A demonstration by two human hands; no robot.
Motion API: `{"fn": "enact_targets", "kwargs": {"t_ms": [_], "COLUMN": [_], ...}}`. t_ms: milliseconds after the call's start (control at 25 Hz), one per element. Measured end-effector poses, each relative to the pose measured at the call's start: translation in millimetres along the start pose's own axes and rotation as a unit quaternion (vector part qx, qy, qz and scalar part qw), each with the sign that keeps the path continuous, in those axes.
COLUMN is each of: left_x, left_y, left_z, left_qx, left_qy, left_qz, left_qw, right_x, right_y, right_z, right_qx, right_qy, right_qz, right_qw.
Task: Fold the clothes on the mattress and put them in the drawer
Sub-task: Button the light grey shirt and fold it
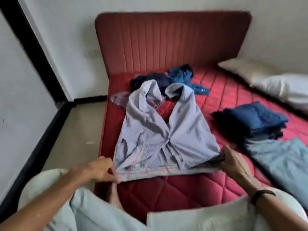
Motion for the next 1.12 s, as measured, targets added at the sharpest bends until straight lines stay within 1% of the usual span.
{"fn": "enact_targets", "kwargs": {"t_ms": [40,80,120,160,200,240,280,320,400,480,560,640,720,760,800,840,920,960,1040,1120], "left_x": [10,11,9,6,5,8,12,17,23,28,28,23,16,13,13,13,15,15,10,12], "left_y": [7,11,11,11,15,23,30,36,40,32,29,32,43,51,55,55,53,53,55,68], "left_z": [-2,-7,-14,-25,-37,-50,-64,-79,-98,-108,-110,-110,-106,-105,-105,-106,-111,-114,-112,-106], "left_qx": [0.01,0.006,-0.011,-0.032,-0.044,-0.045,-0.043,-0.045,-0.057,-0.053,-0.055,-0.058,-0.019,0.012,0.035,0.04,-0.003,-0.005,0.041,0.104], "left_qy": [-0.018,0.011,0.079,0.161,0.226,0.266,0.284,0.29,0.314,0.348,0.359,0.376,0.402,0.402,0.389,0.371,0.323,0.31,0.296,0.254], "left_qz": [0.016,0.054,0.099,0.135,0.159,0.175,0.192,0.21,0.23,0.223,0.212,0.178,0.143,0.149,0.185,0.246,0.375,0.414,0.444,0.432], "left_qw": [1.0,0.998,0.992,0.977,0.96,0.947,0.938,0.933,0.919,0.909,0.907,0.907,0.904,0.904,0.902,0.894,0.869,0.856,0.845,0.859], "right_x": [18,31,43,49,53,58,61,65,75,83,86,87,89,90,91,91,82,74,62,65], "right_y": [5,6,-1,-13,-27,-37,-47,-55,-64,-65,-66,-71,-78,-81,-85,-90,-102,-109,-125,-140], "right_z": [7,11,15,18,21,22,23,25,29,26,19,16,15,15,15,14,8,3,-1,6], "right_qx": [-0.002,-0.022,-0.052,-0.087,-0.135,-0.186,-0.238,-0.27,-0.311,-0.313,-0.301,-0.313,-0.329,-0.333,-0.333,-0.332,-0.319,-0.307,-0.305,-0.334], "right_qy": [-0.035,-0.035,-0.027,-0.01,0.014,0.033,0.04,0.029,-0.002,-0.015,-0.009,-0.002,0.005,0.011,0.013,0.018,0.046,0.067,0.1,0.093], "right_qz": [0.083,0.159,0.204,0.216,0.212,0.191,0.165,0.143,0.117,0.088,0.047,0.037,0.04,0.04,0.04,0.037,0.008,-0.016,-0.051,-0.036], "right_qw": [0.996,0.986,0.977,0.973,0.968,0.963,0.956,0.952,0.943,0.945,0.953,0.949,0.943,0.942,0.942,0.942,0.947,0.949,0.946,0.937]}}
Point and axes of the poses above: each hand's wrist, its own z-axis away from the middle knuckle, its own x-axis out of the palm, y = z × x, the point moved 5 cm from there along -z, towards the middle knuckle, and after that the axes turned 13 degrees about z, right-handed, at the moved point
